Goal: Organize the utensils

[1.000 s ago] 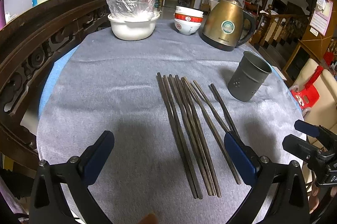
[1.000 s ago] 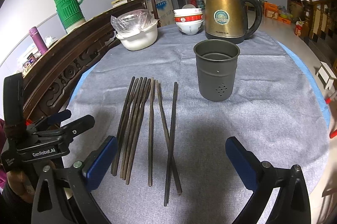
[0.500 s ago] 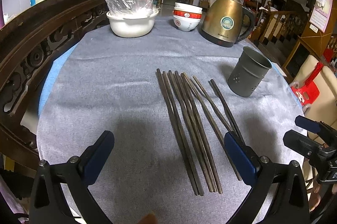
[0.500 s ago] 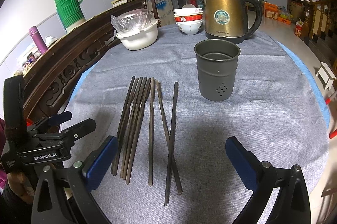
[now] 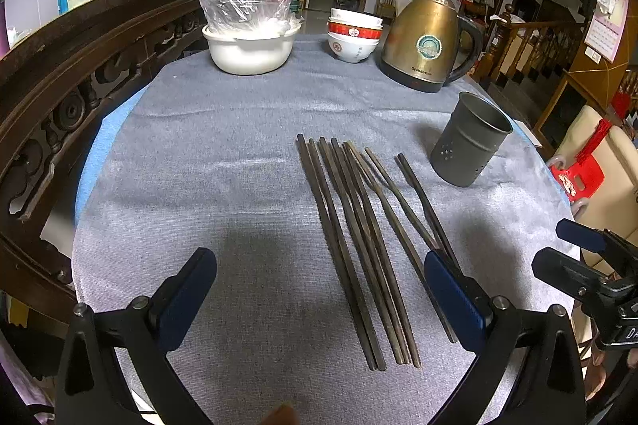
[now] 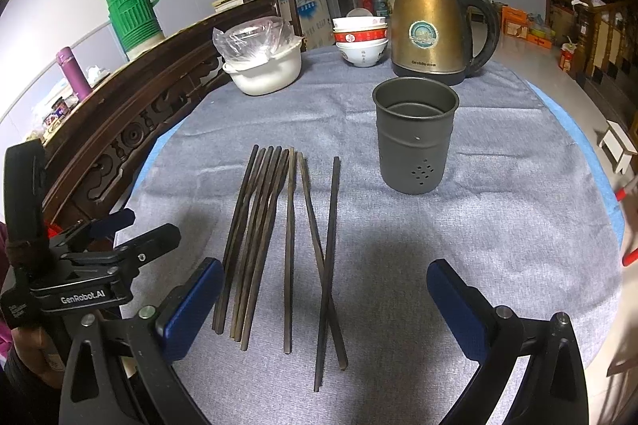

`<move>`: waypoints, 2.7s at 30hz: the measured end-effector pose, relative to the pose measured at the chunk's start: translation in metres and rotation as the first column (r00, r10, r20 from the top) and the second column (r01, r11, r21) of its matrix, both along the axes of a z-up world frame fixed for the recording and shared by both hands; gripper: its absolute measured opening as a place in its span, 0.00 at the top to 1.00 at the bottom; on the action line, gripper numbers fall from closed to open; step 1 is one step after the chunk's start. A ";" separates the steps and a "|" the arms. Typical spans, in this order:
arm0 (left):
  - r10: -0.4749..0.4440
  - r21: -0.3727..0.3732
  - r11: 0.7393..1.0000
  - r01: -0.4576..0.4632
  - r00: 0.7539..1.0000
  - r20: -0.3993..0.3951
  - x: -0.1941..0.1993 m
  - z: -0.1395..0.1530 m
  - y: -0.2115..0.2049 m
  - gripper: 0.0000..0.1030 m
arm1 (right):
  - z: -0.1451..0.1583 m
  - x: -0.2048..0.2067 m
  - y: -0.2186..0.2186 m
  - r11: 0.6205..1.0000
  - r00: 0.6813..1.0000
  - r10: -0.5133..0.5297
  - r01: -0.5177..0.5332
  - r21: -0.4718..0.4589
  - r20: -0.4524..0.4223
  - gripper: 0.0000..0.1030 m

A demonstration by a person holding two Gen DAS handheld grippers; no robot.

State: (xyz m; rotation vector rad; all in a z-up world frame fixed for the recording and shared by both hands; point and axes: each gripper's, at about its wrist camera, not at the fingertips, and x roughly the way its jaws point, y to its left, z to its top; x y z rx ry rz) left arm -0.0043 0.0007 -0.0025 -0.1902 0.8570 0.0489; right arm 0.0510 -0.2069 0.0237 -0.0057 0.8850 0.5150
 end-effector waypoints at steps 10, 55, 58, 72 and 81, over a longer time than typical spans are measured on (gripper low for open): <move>0.014 -0.018 1.000 -0.015 0.999 -0.043 0.001 -0.010 0.009 0.00 | -0.004 0.008 0.003 0.999 1.000 0.008 -0.009 -0.039 -0.020 0.00; 0.081 -0.128 0.978 -0.162 0.871 -0.485 0.124 -0.062 0.030 0.32 | -0.085 0.113 -0.006 0.997 0.927 0.016 -0.042 -0.060 -0.376 0.92; 0.089 -0.119 0.979 -0.168 0.867 -0.491 0.129 -0.063 0.027 0.40 | -0.085 0.111 -0.010 0.998 0.927 0.024 -0.046 -0.050 -0.375 0.92; 0.033 -0.125 0.985 -0.115 0.851 -0.523 0.134 -0.061 0.020 0.78 | -0.082 0.112 -0.012 0.996 0.927 0.027 -0.055 -0.064 -0.374 0.92; -0.122 -0.136 0.990 0.048 0.783 -0.610 0.113 -0.067 0.009 0.94 | -0.081 0.110 0.010 0.975 0.909 0.072 -0.150 -0.163 -0.410 0.92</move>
